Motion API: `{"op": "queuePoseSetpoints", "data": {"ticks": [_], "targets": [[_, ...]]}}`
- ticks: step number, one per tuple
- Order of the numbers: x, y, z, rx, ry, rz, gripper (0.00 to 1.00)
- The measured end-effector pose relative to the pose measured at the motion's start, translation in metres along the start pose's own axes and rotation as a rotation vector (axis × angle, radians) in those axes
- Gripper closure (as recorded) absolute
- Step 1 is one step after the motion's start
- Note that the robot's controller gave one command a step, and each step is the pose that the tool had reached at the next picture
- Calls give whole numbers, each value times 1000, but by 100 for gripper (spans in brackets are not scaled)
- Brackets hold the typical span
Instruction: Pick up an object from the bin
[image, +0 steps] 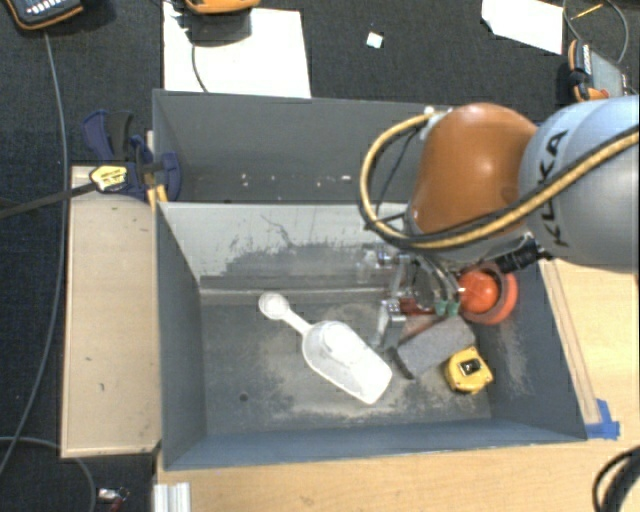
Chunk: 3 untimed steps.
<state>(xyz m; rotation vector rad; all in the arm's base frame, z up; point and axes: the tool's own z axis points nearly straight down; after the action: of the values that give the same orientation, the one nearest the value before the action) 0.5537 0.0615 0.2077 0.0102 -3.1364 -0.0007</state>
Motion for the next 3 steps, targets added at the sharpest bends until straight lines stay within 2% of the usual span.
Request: {"op": "queuePoseSetpoints", "data": {"ticks": [1,2,3], "targets": [[-1,0,-5,-1,-8,3,0],[16,37,123,-3,-10,229,0],[48,30,63,-2,-19,152,0]]}}
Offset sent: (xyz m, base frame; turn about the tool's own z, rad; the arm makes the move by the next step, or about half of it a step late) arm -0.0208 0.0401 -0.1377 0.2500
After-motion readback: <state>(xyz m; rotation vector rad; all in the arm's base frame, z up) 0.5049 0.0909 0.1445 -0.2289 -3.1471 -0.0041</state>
